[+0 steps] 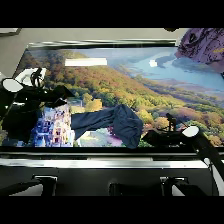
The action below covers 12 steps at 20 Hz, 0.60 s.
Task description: Fold the clothes and pants, and hang the long-sleeved shirts on hangers.
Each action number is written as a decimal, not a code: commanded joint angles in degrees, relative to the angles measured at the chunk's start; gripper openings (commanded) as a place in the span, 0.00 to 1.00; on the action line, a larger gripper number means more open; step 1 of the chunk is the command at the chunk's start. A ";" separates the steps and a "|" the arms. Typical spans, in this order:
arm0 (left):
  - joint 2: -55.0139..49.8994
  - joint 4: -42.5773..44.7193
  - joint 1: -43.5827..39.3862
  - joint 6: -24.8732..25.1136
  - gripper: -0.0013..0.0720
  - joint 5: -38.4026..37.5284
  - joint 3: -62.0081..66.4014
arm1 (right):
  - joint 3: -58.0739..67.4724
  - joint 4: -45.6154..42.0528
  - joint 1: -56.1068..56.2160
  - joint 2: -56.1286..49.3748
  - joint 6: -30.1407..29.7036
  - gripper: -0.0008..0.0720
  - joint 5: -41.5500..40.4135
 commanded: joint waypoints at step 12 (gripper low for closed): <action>0.15 4.57 3.91 -0.37 0.93 -0.81 -3.65 | -0.42 8.22 13.31 -8.46 -3.23 0.05 -13.27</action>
